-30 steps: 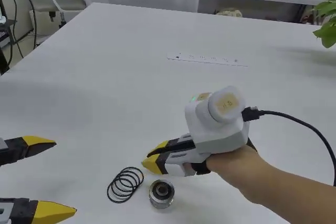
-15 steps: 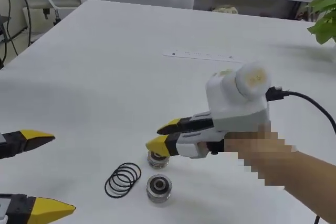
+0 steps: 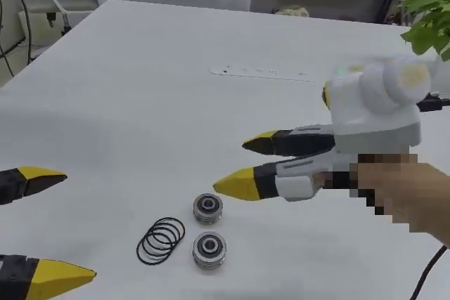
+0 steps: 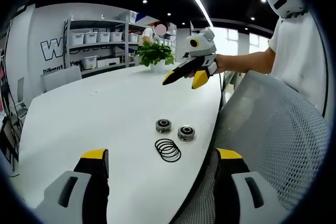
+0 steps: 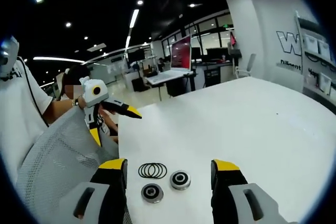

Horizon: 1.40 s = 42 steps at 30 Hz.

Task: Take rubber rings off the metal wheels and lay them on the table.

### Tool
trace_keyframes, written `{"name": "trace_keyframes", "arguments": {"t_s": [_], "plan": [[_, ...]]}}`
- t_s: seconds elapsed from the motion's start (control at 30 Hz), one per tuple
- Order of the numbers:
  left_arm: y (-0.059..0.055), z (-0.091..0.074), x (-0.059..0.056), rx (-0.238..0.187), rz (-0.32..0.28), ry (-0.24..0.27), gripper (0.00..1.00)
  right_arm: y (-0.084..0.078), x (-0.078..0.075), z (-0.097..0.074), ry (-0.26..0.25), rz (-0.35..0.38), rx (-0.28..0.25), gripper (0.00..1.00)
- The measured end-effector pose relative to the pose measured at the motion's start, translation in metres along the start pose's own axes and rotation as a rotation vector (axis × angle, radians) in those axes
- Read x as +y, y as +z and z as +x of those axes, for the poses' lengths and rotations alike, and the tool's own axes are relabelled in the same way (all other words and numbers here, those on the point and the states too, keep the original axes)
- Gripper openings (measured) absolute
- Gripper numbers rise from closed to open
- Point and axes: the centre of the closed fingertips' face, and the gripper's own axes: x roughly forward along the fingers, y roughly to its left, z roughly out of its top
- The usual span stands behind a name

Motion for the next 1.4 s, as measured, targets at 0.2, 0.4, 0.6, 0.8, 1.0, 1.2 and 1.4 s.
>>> {"name": "trace_keyframes", "arguments": {"t_s": [0.2,0.4,0.6,0.8,1.0,1.2,1.4], "plan": [[0.004,0.000,0.002,-0.011,0.013,-0.007,0.83,-0.017,0.006,-0.021,-0.014,0.003,0.004,0.78],[0.004,0.001,0.000,-0.021,-0.009,-0.016,0.85,-0.048,0.014,-0.034,-0.029,0.020,0.045,0.88],[0.000,0.003,-0.006,-0.011,-0.027,-0.032,0.91,-0.081,0.015,-0.043,-0.055,0.067,0.107,0.94],[-0.008,0.006,-0.012,0.017,-0.036,-0.051,1.00,-0.100,0.013,-0.050,-0.083,0.111,0.136,0.99],[-0.009,0.006,-0.016,0.023,-0.053,-0.056,0.99,-0.110,0.011,-0.057,-0.126,0.118,0.167,0.99],[-0.011,0.007,-0.018,0.029,-0.067,-0.054,0.99,-0.114,0.013,-0.060,-0.142,0.134,0.163,0.99],[-0.012,0.006,-0.018,0.033,-0.070,-0.049,0.99,-0.118,0.018,-0.060,-0.142,0.158,0.161,0.99]]}}
